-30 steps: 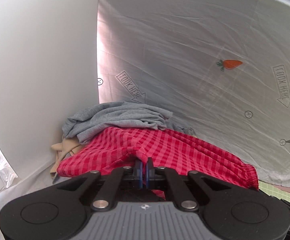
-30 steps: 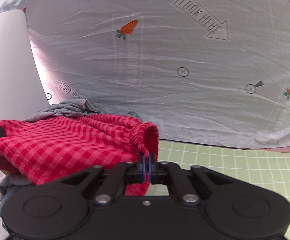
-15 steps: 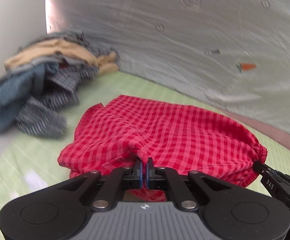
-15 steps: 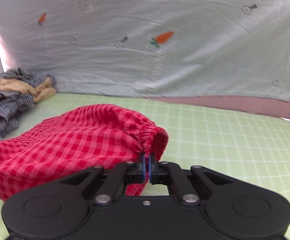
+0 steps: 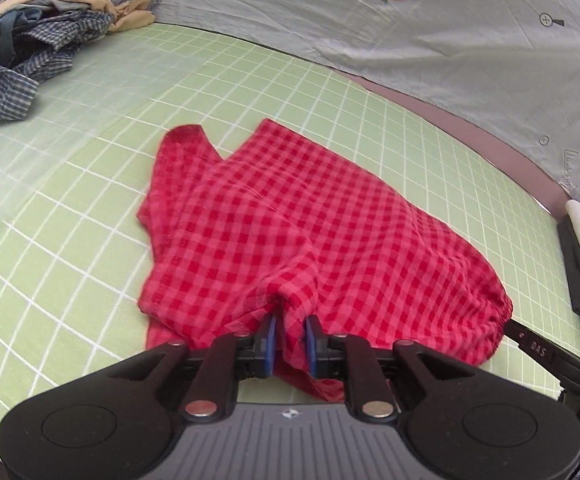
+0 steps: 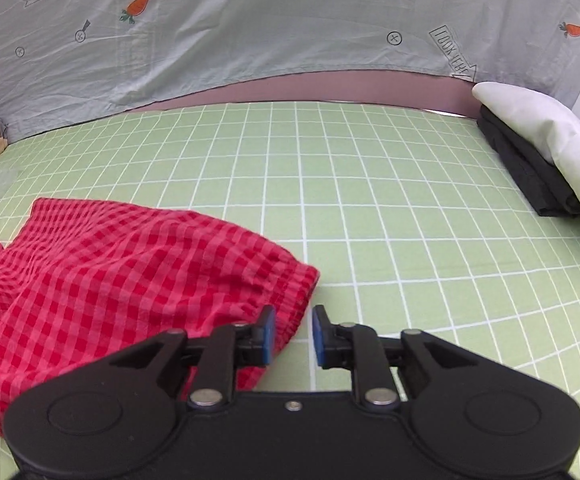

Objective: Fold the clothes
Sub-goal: 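Pull the red shorts off the pile onto the open mat with both tools, then regrasp the shorts fabric with the right tool while the left tool pinches another edge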

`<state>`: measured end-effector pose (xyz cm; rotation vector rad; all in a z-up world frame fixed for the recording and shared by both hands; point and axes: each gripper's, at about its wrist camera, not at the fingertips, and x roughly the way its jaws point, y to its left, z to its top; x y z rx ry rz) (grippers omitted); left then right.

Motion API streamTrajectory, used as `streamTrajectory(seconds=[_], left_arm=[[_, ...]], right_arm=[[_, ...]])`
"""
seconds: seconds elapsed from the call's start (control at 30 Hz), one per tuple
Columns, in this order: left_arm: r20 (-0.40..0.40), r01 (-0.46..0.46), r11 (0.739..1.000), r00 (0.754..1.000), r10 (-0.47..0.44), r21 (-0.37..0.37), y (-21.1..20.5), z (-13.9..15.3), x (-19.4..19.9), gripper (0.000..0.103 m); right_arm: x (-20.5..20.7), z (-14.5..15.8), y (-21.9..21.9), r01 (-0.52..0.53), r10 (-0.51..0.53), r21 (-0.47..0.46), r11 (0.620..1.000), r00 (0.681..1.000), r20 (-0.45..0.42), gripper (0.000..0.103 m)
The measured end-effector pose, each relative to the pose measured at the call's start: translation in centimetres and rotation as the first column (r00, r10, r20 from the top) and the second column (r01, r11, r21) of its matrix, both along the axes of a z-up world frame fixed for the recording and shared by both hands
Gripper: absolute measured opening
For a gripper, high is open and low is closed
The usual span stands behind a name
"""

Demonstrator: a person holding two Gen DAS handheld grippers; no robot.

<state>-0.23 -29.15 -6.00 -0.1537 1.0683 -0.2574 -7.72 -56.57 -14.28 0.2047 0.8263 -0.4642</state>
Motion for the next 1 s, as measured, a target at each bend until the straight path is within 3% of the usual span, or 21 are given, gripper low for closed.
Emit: streamTrajectory(seconds=[0.13,0.23,0.37,0.7,1.0], left_arm=[[0.034,-0.069,0.997,0.997,0.068,0.032,2.3,1.7,1.6,0.031],[0.044,-0.123,0.992,0.992,0.122,0.027,5.0,2.1,3.5,0.042],[0.039,-0.140,0.989,0.990,0.138,0.048,7.7,1.1,6.9,0.045],[-0.028,0.003,1.000,1.000,-0.003,0.015,7.5,-4.1,14.8,0.048],[-0.021,0.090,0.996,0.996,-0.090,-0.004,5.2,-6.5,16.7,0.045]], right_arm=[[0.2,1.4,0.5,0.072,-0.072,-0.002,0.997,0.996,0.054,0.048],[1.7,1.6,1.4,0.072,-0.072,0.003,0.997,0.995,0.070,0.053],[4.5,0.8,3.9,0.048,-0.049,0.016,0.999,0.997,0.062,0.064],[11.5,-1.4,9.7,0.058,-0.059,0.034,0.998,0.998,0.018,0.073],[13.3,-3.1,10.7,0.074,-0.075,0.092,0.993,0.997,0.003,0.076]])
